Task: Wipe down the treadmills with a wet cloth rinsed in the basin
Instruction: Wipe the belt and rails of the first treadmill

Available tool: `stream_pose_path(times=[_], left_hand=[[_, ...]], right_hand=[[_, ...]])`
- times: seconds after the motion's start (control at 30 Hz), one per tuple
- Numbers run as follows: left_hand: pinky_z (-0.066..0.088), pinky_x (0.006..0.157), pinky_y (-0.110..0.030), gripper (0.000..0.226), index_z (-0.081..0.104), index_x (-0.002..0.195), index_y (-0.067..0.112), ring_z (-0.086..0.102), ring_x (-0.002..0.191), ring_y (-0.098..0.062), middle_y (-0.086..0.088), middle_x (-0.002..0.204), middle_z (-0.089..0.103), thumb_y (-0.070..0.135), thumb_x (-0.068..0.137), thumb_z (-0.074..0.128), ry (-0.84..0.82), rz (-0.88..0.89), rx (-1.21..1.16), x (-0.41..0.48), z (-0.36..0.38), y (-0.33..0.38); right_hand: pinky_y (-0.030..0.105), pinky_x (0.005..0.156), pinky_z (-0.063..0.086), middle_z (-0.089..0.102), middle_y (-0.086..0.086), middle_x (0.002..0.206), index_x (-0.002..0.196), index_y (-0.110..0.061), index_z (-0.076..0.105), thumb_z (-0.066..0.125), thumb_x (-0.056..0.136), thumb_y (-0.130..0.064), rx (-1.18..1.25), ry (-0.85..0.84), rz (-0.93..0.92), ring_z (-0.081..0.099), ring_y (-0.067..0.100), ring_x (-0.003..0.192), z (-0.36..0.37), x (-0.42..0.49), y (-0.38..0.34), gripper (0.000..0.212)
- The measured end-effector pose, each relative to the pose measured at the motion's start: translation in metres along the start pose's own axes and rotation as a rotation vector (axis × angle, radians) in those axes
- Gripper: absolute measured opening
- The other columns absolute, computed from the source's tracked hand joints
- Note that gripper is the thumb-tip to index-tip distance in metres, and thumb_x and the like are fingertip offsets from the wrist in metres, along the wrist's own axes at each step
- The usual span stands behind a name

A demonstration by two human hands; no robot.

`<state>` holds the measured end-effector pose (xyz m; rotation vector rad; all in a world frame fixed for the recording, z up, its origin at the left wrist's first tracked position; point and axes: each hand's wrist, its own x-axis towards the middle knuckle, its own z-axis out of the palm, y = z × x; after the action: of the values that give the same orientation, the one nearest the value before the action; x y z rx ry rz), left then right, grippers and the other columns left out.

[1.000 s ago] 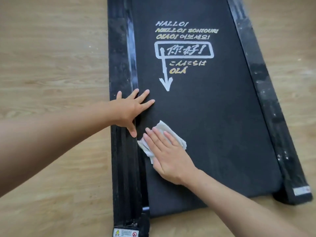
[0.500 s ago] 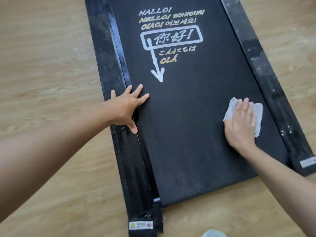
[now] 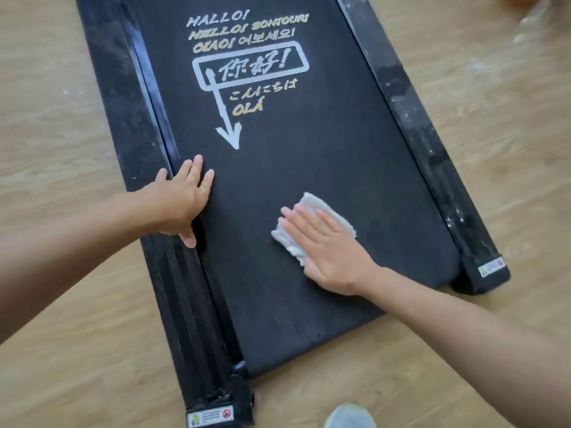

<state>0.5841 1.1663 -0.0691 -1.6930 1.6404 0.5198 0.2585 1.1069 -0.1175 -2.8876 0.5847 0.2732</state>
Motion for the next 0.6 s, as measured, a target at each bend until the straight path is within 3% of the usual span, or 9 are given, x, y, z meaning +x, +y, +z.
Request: stream_pose_path(times=[0.03, 0.1, 0.13, 0.17, 0.2, 0.23, 0.33, 0.43, 0.6], left_hand=[[0.02, 0.125, -0.06, 0.151, -0.023, 0.158, 0.0, -0.014, 0.157, -0.041, -0.031, 0.163, -0.028, 0.063, 0.072, 0.084, 0.007, 0.018, 0.0, 0.001, 0.001, -0.003], [0.017, 0.127, -0.055, 0.152, -0.023, 0.158, -0.001, -0.014, 0.157, -0.043, -0.033, 0.162, -0.027, 0.065, 0.071, 0.084, 0.017, 0.045, -0.018, 0.001, 0.002, -0.007], [0.015, 0.128, -0.052, 0.153, -0.023, 0.158, 0.0, -0.014, 0.157, -0.043, -0.033, 0.162, -0.028, 0.064, 0.07, 0.085, 0.021, 0.055, -0.042, 0.0, 0.003, -0.008], [0.015, 0.128, -0.05, 0.153, -0.022, 0.159, 0.001, -0.014, 0.157, -0.043, -0.033, 0.162, -0.028, 0.062, 0.069, 0.086, 0.027, 0.062, -0.073, -0.001, 0.003, -0.008], [0.015, 0.128, -0.049, 0.154, -0.021, 0.159, 0.001, -0.014, 0.157, -0.043, -0.032, 0.162, -0.029, 0.059, 0.068, 0.088, 0.034, 0.061, -0.107, -0.003, 0.003, -0.009], [0.016, 0.128, -0.048, 0.154, -0.021, 0.159, 0.002, -0.014, 0.157, -0.042, -0.03, 0.163, -0.029, 0.057, 0.068, 0.09, 0.039, 0.058, -0.139, -0.004, 0.004, -0.009], [0.02, 0.127, -0.05, 0.155, -0.019, 0.161, 0.005, -0.013, 0.157, -0.041, -0.027, 0.164, -0.03, 0.052, 0.066, 0.093, 0.047, 0.055, -0.2, -0.006, 0.005, -0.01], [0.024, 0.125, -0.054, 0.158, -0.021, 0.16, 0.005, -0.011, 0.157, -0.043, -0.027, 0.164, -0.03, 0.053, 0.063, 0.094, 0.045, 0.044, -0.201, -0.006, 0.002, -0.008], [0.031, 0.121, -0.056, 0.16, -0.019, 0.159, 0.001, -0.007, 0.157, -0.045, -0.031, 0.164, -0.026, 0.058, 0.061, 0.094, 0.061, 0.019, -0.118, -0.004, -0.002, 0.0]], right_hand=[[0.05, 0.131, 0.016, 0.024, 0.006, 0.174, 0.165, -0.023, 0.031, 0.035, 0.096, -0.033, 0.016, -0.003, 0.116, 0.019, 0.026, 0.161, -0.007, -0.009, 0.027, 0.069], [0.059, 0.113, 0.038, 0.057, 0.013, 0.14, 0.13, -0.034, 0.057, 0.042, 0.093, -0.027, 0.039, 0.019, 0.38, 0.051, 0.036, 0.132, -0.015, -0.032, 0.084, 0.041], [0.059, 0.114, 0.037, 0.056, 0.013, 0.141, 0.133, -0.033, 0.056, 0.04, 0.094, -0.028, 0.073, 0.015, 0.534, 0.05, 0.036, 0.133, -0.018, -0.047, 0.105, 0.043], [0.055, 0.125, 0.026, 0.04, 0.015, 0.162, 0.155, -0.025, 0.043, 0.034, 0.096, -0.032, 0.134, -0.011, 0.656, 0.034, 0.033, 0.151, -0.015, -0.061, 0.119, 0.059], [0.048, 0.132, 0.01, 0.014, 0.013, 0.175, 0.167, -0.016, 0.019, 0.025, 0.097, -0.037, 0.192, -0.018, 0.757, 0.009, 0.025, 0.163, -0.007, -0.071, 0.123, 0.073], [0.044, 0.132, -0.001, -0.003, 0.008, 0.177, 0.169, -0.013, 0.004, 0.019, 0.096, -0.04, 0.233, -0.004, 0.853, -0.006, 0.02, 0.163, 0.001, -0.07, 0.118, 0.079], [0.049, 0.131, -0.003, -0.009, 0.01, 0.177, 0.168, -0.007, -0.003, 0.017, 0.093, -0.038, 0.254, 0.063, 1.023, -0.011, 0.023, 0.163, 0.015, -0.049, 0.063, 0.083], [0.053, 0.131, 0.0, -0.007, 0.013, 0.176, 0.168, -0.006, -0.001, 0.022, 0.098, -0.033, 0.193, 0.082, 0.778, -0.01, 0.027, 0.163, 0.018, -0.019, -0.011, 0.078], [0.052, 0.131, 0.008, -0.001, 0.012, 0.177, 0.168, -0.007, 0.009, 0.036, 0.098, -0.037, 0.103, 0.029, 0.041, -0.006, 0.028, 0.164, 0.029, 0.033, -0.145, 0.081]])
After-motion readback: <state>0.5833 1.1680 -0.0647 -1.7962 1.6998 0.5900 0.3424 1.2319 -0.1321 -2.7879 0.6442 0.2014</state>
